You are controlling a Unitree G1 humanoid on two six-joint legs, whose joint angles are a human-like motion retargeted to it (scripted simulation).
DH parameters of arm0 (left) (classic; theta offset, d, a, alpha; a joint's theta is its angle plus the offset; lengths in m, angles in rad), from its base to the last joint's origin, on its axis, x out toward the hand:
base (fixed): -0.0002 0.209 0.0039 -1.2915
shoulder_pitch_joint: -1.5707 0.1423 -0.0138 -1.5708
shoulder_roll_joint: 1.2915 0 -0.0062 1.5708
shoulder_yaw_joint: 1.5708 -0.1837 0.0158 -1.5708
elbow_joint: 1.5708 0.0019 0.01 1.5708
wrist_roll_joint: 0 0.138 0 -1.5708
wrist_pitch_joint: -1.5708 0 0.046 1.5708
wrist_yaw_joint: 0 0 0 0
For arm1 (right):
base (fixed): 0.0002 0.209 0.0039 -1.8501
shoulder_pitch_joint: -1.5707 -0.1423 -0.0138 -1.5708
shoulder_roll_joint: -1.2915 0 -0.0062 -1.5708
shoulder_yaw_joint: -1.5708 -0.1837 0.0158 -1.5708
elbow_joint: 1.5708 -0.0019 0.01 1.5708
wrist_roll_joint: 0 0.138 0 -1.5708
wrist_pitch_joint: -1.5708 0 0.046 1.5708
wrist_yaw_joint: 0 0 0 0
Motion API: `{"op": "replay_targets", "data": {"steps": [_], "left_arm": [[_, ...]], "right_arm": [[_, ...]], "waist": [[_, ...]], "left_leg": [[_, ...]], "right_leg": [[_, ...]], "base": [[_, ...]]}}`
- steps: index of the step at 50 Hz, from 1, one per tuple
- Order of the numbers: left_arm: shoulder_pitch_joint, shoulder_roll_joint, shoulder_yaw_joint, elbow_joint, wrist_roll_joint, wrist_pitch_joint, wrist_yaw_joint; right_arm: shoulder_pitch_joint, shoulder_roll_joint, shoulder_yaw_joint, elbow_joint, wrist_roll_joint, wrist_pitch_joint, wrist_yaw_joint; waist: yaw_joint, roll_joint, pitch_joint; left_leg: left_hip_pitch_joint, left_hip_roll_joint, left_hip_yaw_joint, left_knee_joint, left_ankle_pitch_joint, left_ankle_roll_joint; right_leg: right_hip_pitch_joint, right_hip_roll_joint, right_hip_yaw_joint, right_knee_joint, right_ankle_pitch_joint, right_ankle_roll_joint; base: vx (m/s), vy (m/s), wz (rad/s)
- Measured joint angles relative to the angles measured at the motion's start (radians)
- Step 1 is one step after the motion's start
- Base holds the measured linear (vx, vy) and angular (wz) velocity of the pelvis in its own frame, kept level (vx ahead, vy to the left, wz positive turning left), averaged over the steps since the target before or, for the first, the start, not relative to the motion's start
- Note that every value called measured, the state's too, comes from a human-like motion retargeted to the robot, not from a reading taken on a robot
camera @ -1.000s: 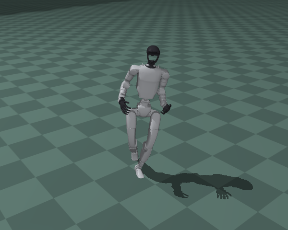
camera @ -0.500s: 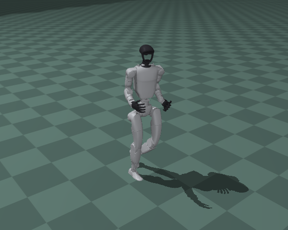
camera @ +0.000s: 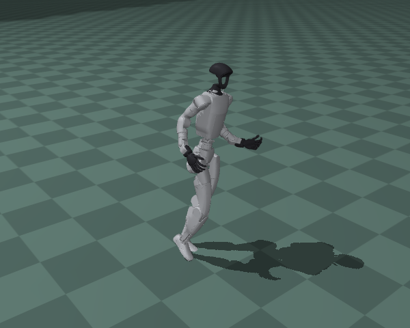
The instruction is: Walk run
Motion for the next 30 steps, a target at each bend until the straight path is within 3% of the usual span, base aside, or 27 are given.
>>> {"op": "replay_targets", "data": {"steps": [3, 6, 8, 10, 12, 13, 15, 18, 20, 25, 28, 30], "left_arm": [[0.010, 0.033, -0.010, -0.024, -0.042, 0.012, -0.058], [0.032, 0.092, 0.009, -0.028, -0.066, 0.043, -0.129], [0.053, 0.140, 0.018, -0.026, -0.055, 0.048, -0.162], [0.082, 0.195, 0.026, -0.032, -0.020, 0.035, -0.179], [0.138, 0.224, 0.065, -0.036, 0.045, 0.030, -0.216], [0.165, 0.227, 0.077, -0.030, 0.081, 0.036, -0.247], [0.189, 0.177, 0.080, -0.007, 0.136, 0.042, -0.248], [0.243, 0.084, 0.080, 0.029, 0.131, 0.031, -0.198], [0.272, 0.041, 0.090, 0.047, 0.111, 0.040, -0.196], [0.311, 0.080, 0.095, 0.071, 0.132, 0.062, -0.247], [0.300, 0.141, 0.073, 0.062, 0.167, 0.056, -0.253], [0.291, 0.163, 0.063, 0.040, 0.181, 0.048, -0.251]], "right_arm": [[0.095, -0.003, -0.027, -0.002, 0.008, -0.034, -0.028], [0.115, -0.017, -0.025, -0.026, 0.002, -0.045, -0.072], [0.081, -0.024, -0.011, -0.056, -0.007, -0.036, -0.102], [0.009, -0.019, 0.014, -0.089, -0.026, -0.015, -0.134], [-0.090, -0.010, 0.060, -0.108, -0.033, 0.002, -0.174], [-0.159, 0.001, 0.067, -0.107, -0.021, 0.008, -0.196], [-0.346, -0.002, 0.050, -0.097, 0.020, 0.020, -0.198], [-0.571, -0.013, 0.096, -0.132, 0.052, 0.028, -0.165], [-0.695, -0.035, 0.129, -0.171, 0.033, 0.021, -0.178], [-0.856, -0.118, 0.160, -0.273, -0.055, 0.030, -0.173], [-0.858, -0.162, 0.147, -0.314, -0.079, 0.040, -0.170], [-0.836, -0.180, 0.153, -0.319, -0.080, 0.037, -0.182]], "waist": [[-0.134, 0.015, -0.002], [-0.217, 0.009, -0.008], [-0.216, -0.008, -0.011], [-0.207, -0.034, -0.024], [-0.183, -0.033, -0.040], [-0.154, -0.005, -0.032], [-0.125, -0.016, -0.033], [-0.139, -0.053, -0.050], [-0.079, -0.079, -0.044], [0.082, -0.132, -0.037], [0.140, -0.124, -0.011], [0.161, -0.151, -0.002]], "left_leg": [[0.096, 0.007, -0.065, -0.050, 0.105, -0.055], [0.186, 0.005, -0.103, -0.048, 0.223, -0.109], [0.236, -0.006, -0.101, 0.000, 0.322, -0.152], [0.250, -0.012, -0.050, 0.104, 0.469, -0.225], [0.164, 0.006, 0.031, 0.378, 0.611, -0.290], [0.087, 0.075, 0.066, 0.588, 0.611, -0.319], [-0.026, 0.120, 0.129, 0.786, 0.611, -0.315], [-0.144, 0.083, 0.195, 0.800, 0.379, -0.217], [-0.248, 0.011, 0.191, 0.767, 0.245, -0.234], [-0.361, 0.069, 0.415, 0.322, 0.085, -0.177], [-0.324, -0.010, 0.370, -0.017, 0.054, -0.168], [-0.303, -0.051, 0.362, -0.096, 0.143, -0.053]], "right_leg": [[-0.084, -0.001, 0.055, -0.253, -0.066, 0.047], [-0.091, 0.024, 0.286, -0.493, -0.139, 0.193], [-0.067, 0.000, 0.321, -0.567, -0.096, 0.258], [-0.039, -0.001, 0.261, -0.528, -0.060, 0.217], [-0.017, 0.027, 0.271, -0.414, -0.152, 0.157], [0.004, 0.109, 0.308, -0.373, -0.197, 0.129], [0.069, 0.066, 0.264, -0.391, -0.219, 0.128], [0.167, 0.046, 0.264, -0.451, -0.217, 0.092], [0.237, 0.045, 0.257, -0.512, -0.161, 0.075], [0.396, 0.068, 0.141, -0.632, 0.110, 0.094], [0.516, 0.127, 0.039, -0.661, 0.263, 0.092], [0.572, 0.119, 0.001, -0.633, 0.358, 0.124]], "base": [[1.13, -0.42, 2.47], [1.26, -0.51, 1.61], [1.22, -0.53, 0.50], [1.21, -0.58, 0.11], [1.25, -0.61, -0.04], [1.37, -0.55, 0.21], [1.21, -0.35, 0.56], [1.01, -0.14, 0.58], [1.14, -0.15, -0.37], [1.15, -0.31, -0.04], [1.13, -0.34, 0.72], [1.33, -0.53, 0.39]]}}
